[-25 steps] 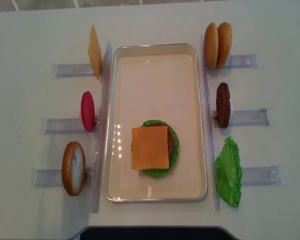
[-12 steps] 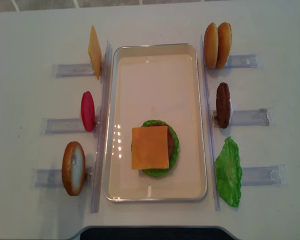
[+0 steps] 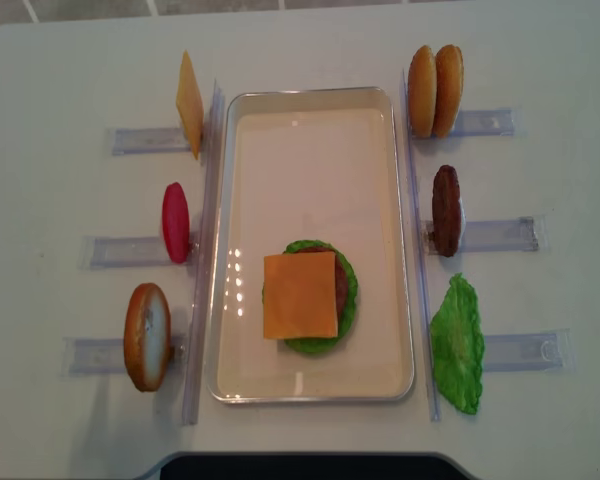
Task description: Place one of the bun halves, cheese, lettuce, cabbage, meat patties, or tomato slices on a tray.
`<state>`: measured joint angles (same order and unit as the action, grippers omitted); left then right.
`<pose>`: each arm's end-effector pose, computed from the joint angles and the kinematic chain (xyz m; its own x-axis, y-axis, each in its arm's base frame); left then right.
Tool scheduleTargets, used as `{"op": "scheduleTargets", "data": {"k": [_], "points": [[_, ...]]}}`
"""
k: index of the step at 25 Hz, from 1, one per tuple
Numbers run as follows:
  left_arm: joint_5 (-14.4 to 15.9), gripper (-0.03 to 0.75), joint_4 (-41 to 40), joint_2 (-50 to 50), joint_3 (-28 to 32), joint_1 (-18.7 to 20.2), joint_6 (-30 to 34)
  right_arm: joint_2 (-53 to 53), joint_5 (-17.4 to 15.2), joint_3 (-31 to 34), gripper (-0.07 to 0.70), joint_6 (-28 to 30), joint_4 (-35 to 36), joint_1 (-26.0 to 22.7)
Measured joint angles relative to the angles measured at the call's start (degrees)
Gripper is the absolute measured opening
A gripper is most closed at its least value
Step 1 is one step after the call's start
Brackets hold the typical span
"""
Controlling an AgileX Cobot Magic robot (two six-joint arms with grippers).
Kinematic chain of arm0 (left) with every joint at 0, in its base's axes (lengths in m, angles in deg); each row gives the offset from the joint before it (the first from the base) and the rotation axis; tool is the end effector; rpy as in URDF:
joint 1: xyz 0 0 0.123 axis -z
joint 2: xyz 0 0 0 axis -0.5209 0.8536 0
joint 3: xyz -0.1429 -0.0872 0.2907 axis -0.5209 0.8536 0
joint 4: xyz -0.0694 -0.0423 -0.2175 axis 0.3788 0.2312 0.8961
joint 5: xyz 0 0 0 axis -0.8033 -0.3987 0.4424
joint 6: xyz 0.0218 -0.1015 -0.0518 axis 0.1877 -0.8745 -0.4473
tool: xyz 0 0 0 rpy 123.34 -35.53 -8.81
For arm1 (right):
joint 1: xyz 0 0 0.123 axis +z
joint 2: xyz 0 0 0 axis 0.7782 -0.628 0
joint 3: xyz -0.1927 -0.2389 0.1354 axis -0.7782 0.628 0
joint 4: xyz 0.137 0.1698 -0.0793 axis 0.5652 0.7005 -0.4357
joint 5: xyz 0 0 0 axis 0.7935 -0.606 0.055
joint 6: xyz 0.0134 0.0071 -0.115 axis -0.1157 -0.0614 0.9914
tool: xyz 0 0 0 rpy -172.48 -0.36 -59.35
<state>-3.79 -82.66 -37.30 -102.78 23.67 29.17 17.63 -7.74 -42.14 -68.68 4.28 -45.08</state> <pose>-0.0067 -0.0056 0.3089 -0.5089 0.0655 -0.8583 -0.0321 0.9950 0.0949 -0.0557 -0.0045 0.2477 -0.5158 -0.0342 -0.8560 -0.1049 0.9942 0.0234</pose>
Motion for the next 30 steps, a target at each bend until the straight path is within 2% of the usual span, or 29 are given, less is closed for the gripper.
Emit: {"op": "scheduleTargets", "data": {"k": [10, 15, 20, 26, 30], "points": [[0.5, 0.639, 2.5, -12.1, 2.8, 0.0, 0.1, 0.0, 0.0, 0.0, 0.555, 0.0, 0.0, 0.0], [2.5, 0.639, 3.3, -16.9, 4.6, 0.0, 0.7, 0.0, 0.0, 0.0, 0.555, 0.0, 0.0, 0.0], [5.0, 0.639, 3.7, -17.1, 6.1, 0.0, 2.7, 0.0, 0.0, 0.0, 0.555, 0.0, 0.0, 0.0], [5.2, 0.639, 3.7, -17.1, 6.3, 0.0, 3.0, 0.0, 0.0, 0.0, 0.555, 0.0, -0.2, 0.0], [7.8, 0.639, 3.5, -17.1, 6.7, 0.0, 3.1, 0.0, 0.0, 0.0, 0.555, 0.0, -0.2, 0.0]]}}
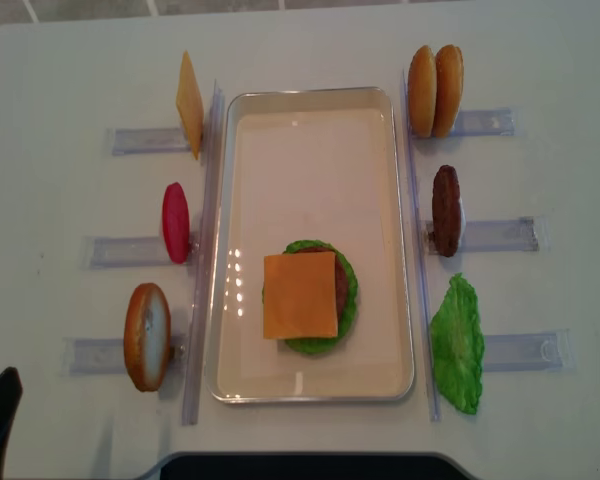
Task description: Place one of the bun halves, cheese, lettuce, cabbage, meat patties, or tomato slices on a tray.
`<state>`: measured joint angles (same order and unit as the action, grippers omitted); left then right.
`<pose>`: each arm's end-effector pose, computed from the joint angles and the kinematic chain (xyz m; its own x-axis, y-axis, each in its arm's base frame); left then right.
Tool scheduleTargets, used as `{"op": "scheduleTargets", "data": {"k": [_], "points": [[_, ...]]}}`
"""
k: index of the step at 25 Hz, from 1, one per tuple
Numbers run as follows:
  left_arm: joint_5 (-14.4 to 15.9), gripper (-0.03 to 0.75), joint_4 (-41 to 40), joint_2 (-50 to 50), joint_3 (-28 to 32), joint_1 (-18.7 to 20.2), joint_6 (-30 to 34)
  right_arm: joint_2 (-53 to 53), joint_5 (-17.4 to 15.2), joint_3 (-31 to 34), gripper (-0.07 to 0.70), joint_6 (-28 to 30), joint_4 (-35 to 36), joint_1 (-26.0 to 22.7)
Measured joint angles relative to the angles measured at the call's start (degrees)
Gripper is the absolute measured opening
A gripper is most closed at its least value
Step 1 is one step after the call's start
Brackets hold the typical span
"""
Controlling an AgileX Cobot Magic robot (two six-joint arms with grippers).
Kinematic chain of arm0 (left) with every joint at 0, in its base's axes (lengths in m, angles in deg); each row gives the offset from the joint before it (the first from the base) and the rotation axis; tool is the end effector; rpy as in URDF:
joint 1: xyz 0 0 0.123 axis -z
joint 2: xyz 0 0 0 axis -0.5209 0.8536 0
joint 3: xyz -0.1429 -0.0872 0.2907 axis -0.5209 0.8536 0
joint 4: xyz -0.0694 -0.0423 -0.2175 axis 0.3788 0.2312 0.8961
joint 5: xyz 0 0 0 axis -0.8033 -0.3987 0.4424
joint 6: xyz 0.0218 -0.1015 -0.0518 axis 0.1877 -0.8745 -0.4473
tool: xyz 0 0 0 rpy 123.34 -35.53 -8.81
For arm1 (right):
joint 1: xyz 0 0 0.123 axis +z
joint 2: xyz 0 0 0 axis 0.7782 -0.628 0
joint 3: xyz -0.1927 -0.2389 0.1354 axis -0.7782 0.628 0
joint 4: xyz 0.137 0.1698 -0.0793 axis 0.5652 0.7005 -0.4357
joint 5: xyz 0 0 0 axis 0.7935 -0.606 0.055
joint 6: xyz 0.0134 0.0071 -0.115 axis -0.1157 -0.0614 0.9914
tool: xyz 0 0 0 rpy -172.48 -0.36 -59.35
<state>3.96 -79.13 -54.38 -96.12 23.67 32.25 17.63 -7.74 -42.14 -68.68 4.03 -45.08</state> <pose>-0.0516 -0.0184 0.2521 -0.4595 0.1016 -0.8823 0.0279 0.9946 0.1000 -0.0556 -0.0049 0.2477 -0.5156 -0.0361 -0.8561 -0.1025 0.9945 0.0198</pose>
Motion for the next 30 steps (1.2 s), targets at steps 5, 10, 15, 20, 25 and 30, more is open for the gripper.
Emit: {"op": "scheduleTargets", "data": {"k": [5, 10, 15, 20, 25, 30], "points": [[2.0, 0.639, -0.2, 0.0, 0.9, 0.0, 0.0, 0.0, 0.0, 0.0, 0.555, 0.0, 0.0, 0.0], [2.0, 0.639, -0.3, 0.0, 0.9, 0.0, 0.0, 0.0, 0.0, 0.0, 0.555, 0.1, 0.2, 0.0], [2.0, 0.639, -0.3, 0.0, 0.9, 0.0, 0.0, 0.0, 0.0, 0.0, 0.555, 0.1, 0.2, 0.0], [2.0, 0.639, -0.3, 0.0, 0.9, 0.0, 0.0, 0.0, 0.0, 0.0, 0.555, 0.1, 0.1, 0.0], [2.0, 0.639, -0.3, 0.0, 0.9, 0.0, 0.0, 0.0, 0.0, 0.0, 0.555, 0.1, 0.0, 0.0], [2.0, 0.639, -0.3, 0.0, 0.9, 0.0, 0.0, 0.0, 0.0, 0.0, 0.555, 0.1, 0.0, 0.0]]}}
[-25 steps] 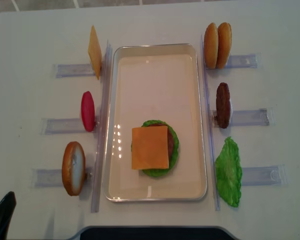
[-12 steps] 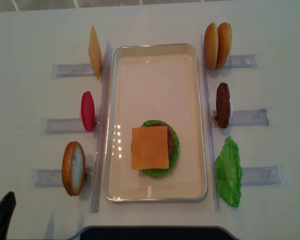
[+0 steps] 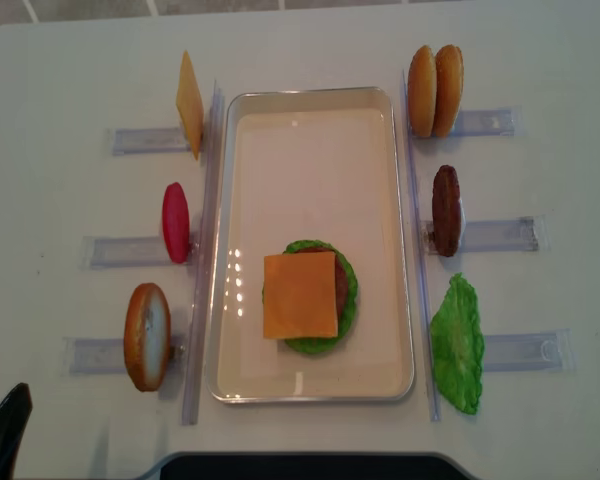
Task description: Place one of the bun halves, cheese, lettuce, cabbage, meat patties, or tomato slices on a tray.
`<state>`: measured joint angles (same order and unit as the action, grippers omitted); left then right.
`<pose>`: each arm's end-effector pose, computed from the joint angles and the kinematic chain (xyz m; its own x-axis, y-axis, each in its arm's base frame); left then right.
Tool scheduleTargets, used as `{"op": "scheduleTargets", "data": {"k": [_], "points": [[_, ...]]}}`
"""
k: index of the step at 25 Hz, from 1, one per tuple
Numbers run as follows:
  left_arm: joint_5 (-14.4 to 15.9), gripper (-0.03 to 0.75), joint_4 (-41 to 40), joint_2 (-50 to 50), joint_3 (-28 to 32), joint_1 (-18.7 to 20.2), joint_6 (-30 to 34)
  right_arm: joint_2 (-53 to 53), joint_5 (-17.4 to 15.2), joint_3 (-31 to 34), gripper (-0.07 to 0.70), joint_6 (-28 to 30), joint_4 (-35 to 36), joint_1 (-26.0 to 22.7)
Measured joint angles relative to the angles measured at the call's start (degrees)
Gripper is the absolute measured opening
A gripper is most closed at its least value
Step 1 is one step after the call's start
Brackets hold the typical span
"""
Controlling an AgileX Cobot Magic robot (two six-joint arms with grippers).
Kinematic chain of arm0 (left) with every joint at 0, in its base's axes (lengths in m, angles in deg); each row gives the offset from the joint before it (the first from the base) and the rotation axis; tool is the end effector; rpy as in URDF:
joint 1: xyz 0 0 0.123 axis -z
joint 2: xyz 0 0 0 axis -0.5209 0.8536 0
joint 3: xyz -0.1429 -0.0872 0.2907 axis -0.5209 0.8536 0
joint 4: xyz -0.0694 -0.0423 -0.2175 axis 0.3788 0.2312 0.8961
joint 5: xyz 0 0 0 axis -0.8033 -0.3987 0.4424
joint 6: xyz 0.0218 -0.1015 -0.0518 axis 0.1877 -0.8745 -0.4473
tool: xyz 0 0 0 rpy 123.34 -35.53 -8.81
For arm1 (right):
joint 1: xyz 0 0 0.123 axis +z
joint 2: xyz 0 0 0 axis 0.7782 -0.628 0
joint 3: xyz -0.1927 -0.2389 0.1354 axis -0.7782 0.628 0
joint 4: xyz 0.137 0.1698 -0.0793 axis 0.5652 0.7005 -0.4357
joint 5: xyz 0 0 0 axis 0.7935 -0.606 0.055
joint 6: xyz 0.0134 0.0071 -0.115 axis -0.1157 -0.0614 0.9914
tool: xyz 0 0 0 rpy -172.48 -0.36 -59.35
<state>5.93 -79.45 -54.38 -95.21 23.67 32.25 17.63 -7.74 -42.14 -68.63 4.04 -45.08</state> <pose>-0.0521 -0.0181 0.2441 -0.5035 0.1016 -0.8580 0.0329 0.9946 0.0984 -0.0556 -0.0049 0.2477 -0.5155 -0.0369 -0.8561 -0.1030 0.9945 0.0192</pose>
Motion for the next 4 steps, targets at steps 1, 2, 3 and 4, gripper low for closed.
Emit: {"op": "scheduleTargets", "data": {"k": [1, 2, 3, 4], "points": [[0.0, 0.639, 0.0, 0.0, 0.0, 0.0, 0.0, 0.0, 0.0, 0.0, 0.555, 0.0, 0.0, 0.0], [0.0, 0.639, 0.0, 0.0, 0.0, 0.0, 0.0, 0.0, 0.0, 0.0, 0.555, 0.0, 0.0, 0.0], [0.0, 0.639, 0.0, 0.0, 0.0, 0.0, 0.0, 0.0, 0.0, 0.0, 0.555, 0.0, 0.0, 0.0], [0.0, 0.639, 0.0, 0.0, 0.0, 0.0, 0.0, 0.0, 0.0, 0.0, 0.555, 0.0, 0.0, 0.0]]}}
